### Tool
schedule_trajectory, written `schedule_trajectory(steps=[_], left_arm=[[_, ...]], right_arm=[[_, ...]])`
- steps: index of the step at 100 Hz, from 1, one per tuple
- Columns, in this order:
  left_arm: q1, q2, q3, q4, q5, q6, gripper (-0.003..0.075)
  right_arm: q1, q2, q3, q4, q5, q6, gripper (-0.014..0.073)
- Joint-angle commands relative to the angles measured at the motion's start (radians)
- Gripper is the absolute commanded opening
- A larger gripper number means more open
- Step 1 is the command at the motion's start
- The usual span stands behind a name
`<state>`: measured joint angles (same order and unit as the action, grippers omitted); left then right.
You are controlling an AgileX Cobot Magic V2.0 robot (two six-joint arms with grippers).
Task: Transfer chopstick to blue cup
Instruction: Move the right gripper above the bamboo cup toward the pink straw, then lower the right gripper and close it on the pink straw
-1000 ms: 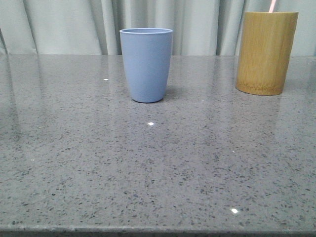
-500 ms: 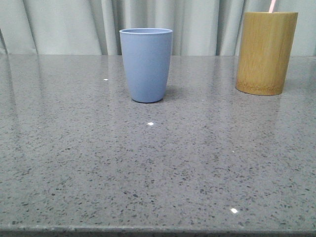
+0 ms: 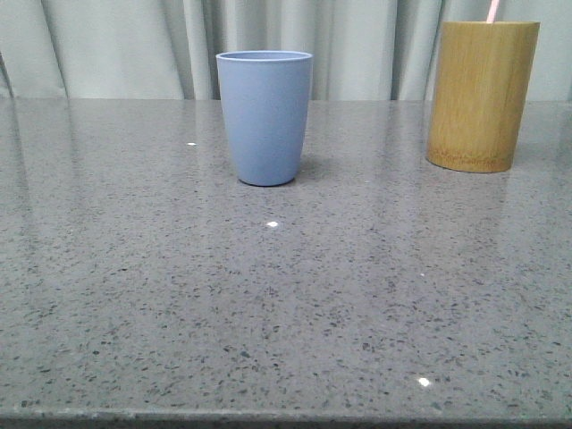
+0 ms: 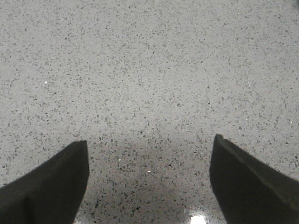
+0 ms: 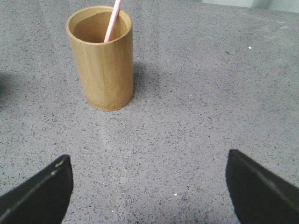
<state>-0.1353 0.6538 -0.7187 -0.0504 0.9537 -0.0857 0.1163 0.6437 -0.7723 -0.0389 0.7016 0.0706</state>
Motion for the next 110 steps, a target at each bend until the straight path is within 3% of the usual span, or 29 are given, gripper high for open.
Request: schedule_trajectory(steps=[1,42,110], left_arm=[[0.004,-0.002,-0.027,-0.010,-0.059,-0.008,0.0502],[0.004,-0.002,-0.027,-0.010,-0.059,-0.008,0.0408],[0.004,-0.002,-0.027,-0.010,-0.059,-0.008,0.0407]], right_arm=[[-0.008,0.007,-0.033,0.006,-0.092,-0.007,0.0652],[-0.008,0.175,-0.108,0.073,-0.314,-0.007,0.0652],[-0.008,0.665,-0.492,0.225,-0.561,-0.006,0.0652]])
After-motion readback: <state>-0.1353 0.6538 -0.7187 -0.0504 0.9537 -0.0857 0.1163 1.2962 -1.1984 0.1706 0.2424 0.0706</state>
